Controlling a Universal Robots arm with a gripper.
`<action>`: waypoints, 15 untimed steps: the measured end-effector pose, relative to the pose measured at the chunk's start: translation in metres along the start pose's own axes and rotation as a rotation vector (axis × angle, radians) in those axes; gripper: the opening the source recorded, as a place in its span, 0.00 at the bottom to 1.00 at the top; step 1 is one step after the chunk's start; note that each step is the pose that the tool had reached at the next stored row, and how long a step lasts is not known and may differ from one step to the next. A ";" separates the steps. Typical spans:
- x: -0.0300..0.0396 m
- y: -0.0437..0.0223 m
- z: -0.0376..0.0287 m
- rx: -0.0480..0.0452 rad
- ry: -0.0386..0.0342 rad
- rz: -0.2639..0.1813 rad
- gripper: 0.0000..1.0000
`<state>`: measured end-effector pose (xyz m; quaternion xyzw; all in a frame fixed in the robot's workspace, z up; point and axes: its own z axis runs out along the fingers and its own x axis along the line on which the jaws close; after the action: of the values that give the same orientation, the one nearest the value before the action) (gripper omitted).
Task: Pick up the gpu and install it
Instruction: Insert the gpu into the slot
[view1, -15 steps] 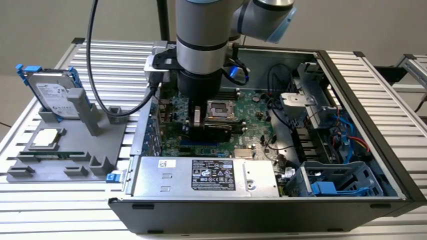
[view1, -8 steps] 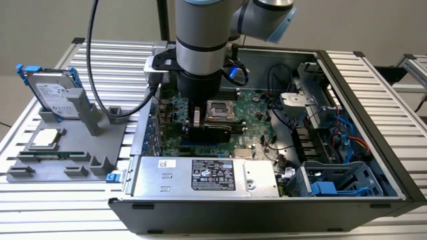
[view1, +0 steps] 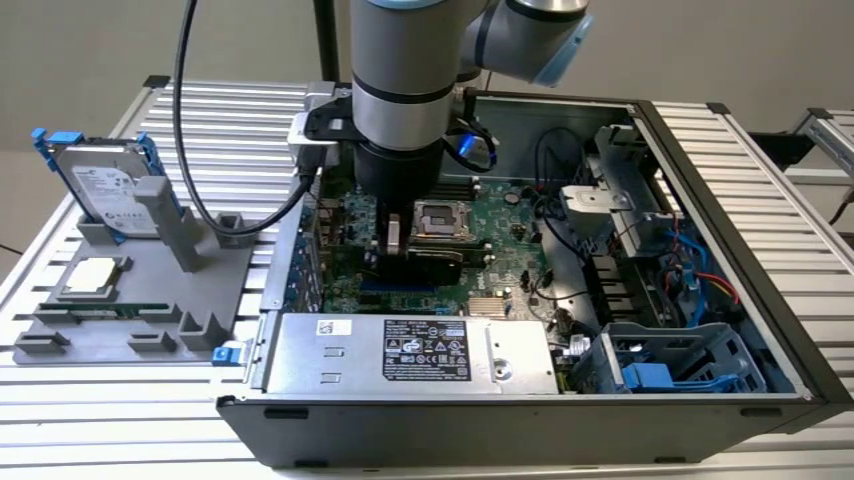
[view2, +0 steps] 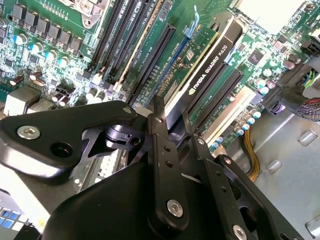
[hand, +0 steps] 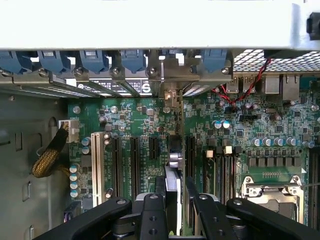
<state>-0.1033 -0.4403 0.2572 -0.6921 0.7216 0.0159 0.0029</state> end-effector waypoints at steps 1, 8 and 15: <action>0.0001 0.0000 0.0001 0.0001 -0.0002 0.000 0.00; 0.0034 -0.0001 -0.0001 -0.0001 0.0005 -0.010 0.00; 0.0042 -0.0002 -0.0008 -0.0001 0.0011 -0.012 0.00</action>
<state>-0.1032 -0.4446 0.2579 -0.6965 0.7174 0.0155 0.0026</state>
